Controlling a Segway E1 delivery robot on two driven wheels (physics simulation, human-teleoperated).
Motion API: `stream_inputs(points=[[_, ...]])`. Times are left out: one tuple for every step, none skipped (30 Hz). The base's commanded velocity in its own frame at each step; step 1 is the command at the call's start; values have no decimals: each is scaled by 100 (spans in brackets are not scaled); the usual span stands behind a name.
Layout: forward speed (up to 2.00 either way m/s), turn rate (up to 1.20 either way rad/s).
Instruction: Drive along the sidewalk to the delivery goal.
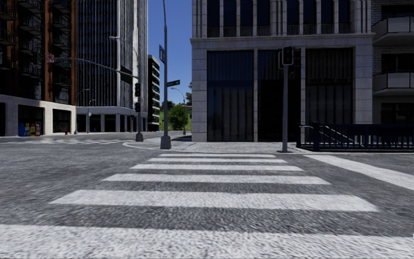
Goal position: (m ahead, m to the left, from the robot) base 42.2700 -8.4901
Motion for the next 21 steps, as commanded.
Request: stream_inputs(points=[[200, 0], [200, 0], [200, 0], [200, 0], [200, 0], [200, 0], [200, 0], [200, 0], [200, 0], [200, 0], [200, 0], [200, 0], [200, 0], [200, 0], [200, 0], [200, 0], [200, 0], [200, 0], [200, 0], [200, 0], [200, 0]])
